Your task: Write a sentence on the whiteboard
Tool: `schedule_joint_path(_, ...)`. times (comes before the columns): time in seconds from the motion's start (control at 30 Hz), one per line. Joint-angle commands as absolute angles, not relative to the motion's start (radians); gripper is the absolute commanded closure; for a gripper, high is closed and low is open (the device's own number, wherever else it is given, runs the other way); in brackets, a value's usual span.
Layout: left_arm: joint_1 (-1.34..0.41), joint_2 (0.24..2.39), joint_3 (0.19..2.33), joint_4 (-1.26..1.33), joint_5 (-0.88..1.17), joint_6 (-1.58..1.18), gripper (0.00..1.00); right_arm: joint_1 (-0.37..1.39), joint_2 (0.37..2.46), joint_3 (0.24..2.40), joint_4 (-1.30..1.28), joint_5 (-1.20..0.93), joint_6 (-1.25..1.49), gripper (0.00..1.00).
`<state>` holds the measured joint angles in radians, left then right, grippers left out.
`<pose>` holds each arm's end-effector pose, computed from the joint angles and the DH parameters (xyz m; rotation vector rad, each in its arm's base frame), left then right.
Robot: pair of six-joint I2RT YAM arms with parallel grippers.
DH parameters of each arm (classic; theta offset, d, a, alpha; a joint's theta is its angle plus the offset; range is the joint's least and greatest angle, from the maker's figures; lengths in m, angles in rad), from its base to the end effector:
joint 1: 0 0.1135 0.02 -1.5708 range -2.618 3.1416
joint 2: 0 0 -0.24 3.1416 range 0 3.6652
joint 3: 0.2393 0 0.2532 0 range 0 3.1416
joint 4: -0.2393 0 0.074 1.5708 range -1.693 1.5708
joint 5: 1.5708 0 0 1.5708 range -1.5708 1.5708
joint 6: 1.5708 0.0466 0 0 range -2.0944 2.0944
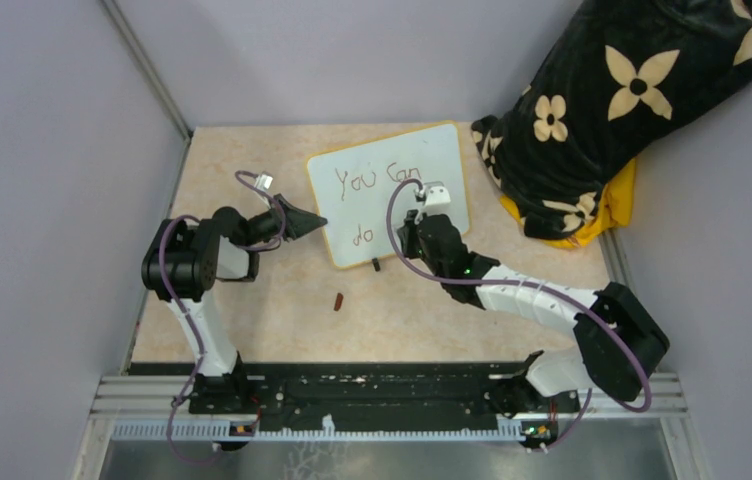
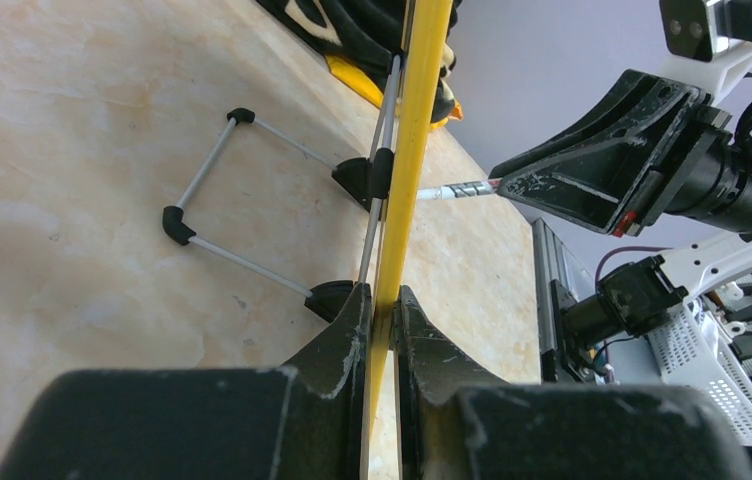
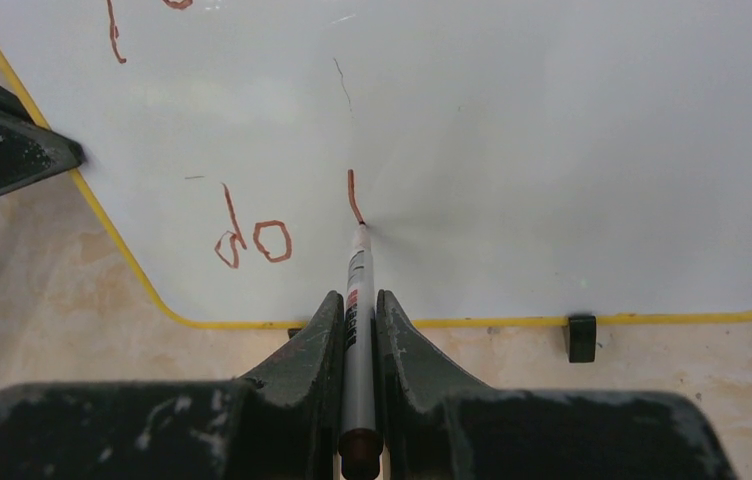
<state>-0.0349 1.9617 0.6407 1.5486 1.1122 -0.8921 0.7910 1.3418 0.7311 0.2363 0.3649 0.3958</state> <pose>0.3209 -0.0530 0.1332 0.3867 1.6147 -1.4628 0.2304 0.2093 0.2124 -0.1409 1.9394 0.4401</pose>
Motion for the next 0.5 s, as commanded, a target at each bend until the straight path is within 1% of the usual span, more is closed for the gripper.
schedule_joint_path(0.0,-0.055,1.985,0.63,1.732,1.151,-0.887,1.0,0.788,1.318,0.711,0.221,0.383,0.4,1.0)
schedule_joint_path(0.23,-0.056,1.983,0.63,1.732,1.151,-0.886,1.0,0.788,1.313,0.707,0.203,0.402,0.409,1.0)
schedule_joint_path(0.47,-0.057,1.983,0.63,1.732,1.151,-0.885,1.0,0.788,1.283,0.709,0.201,0.47,0.422,1.0)
